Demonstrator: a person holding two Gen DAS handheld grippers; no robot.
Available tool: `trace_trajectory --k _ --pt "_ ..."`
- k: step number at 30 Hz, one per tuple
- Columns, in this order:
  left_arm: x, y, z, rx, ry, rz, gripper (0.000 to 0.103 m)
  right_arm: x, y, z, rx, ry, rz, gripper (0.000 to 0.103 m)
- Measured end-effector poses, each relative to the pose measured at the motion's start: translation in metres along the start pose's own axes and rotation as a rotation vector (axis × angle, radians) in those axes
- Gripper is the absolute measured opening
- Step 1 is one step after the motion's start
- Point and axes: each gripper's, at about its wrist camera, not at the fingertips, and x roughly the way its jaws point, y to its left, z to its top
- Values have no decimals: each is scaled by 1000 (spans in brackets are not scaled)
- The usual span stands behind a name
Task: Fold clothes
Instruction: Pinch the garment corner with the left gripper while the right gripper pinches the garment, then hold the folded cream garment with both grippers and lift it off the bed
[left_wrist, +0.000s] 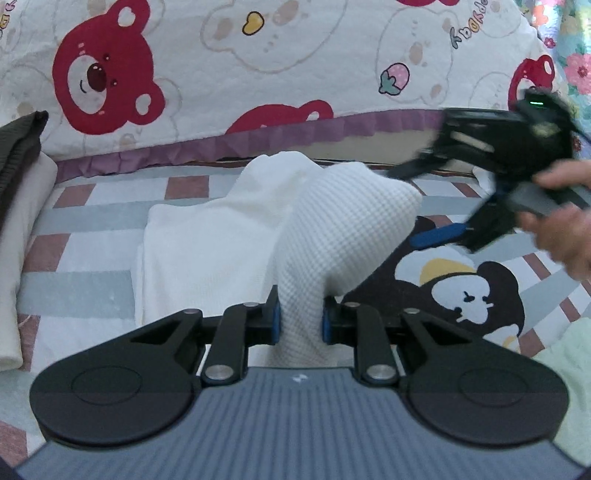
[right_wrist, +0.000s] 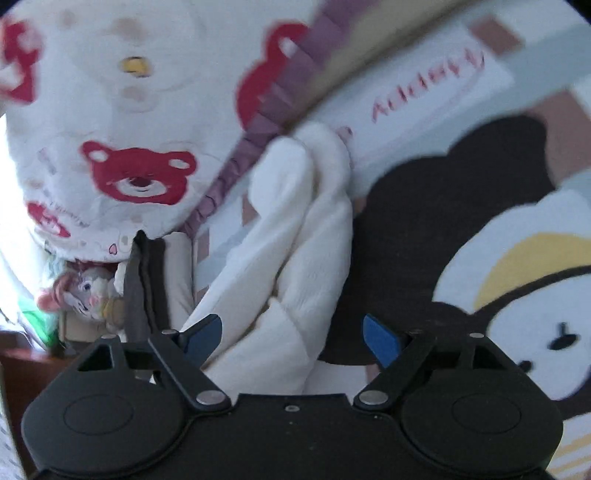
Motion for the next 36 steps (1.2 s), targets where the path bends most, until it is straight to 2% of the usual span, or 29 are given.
trace_trajectory --k 3,6,8,12,17,22,26,28,29,30,32,34,36 --pt "1 -2 -1 17 2 1 19 23 -3 18 56 61 32 87" --pt "1 -2 -2 23 1 1 19 45 -3 31 82 116 -22 87" --pt "1 -3 -4 34 4 -1 19 51 1 34 73 116 -63 87" --pt "2 -6 -6 60 8 1 19 61 6 41 39 125 -89 87" --pt "3 -8 -10 90 14 7 19 63 11 53 27 105 -90 87" --pt "3 -3 -10 57 22 -9 20 76 19 53 -51 156 -158 87" --pt "4 -1 -11 48 18 2 21 84 11 52 -78 172 -142 87" --pt "5 -1 -10 48 15 7 21 82 2 51 -69 161 -123 81" --pt "4 -1 -10 50 13 5 21 80 -1 50 -59 147 -109 67" --pt "5 -1 -10 55 11 5 21 76 -2 48 -62 126 -96 47" --pt "3 -4 -13 80 4 6 21 66 2 45 -113 89 -91 42" --pt "2 -10 -15 108 9 -5 21 61 7 44 -161 77 -98 42" --pt "3 -18 -20 146 20 -21 21 57 6 47 -146 86 -102 49"
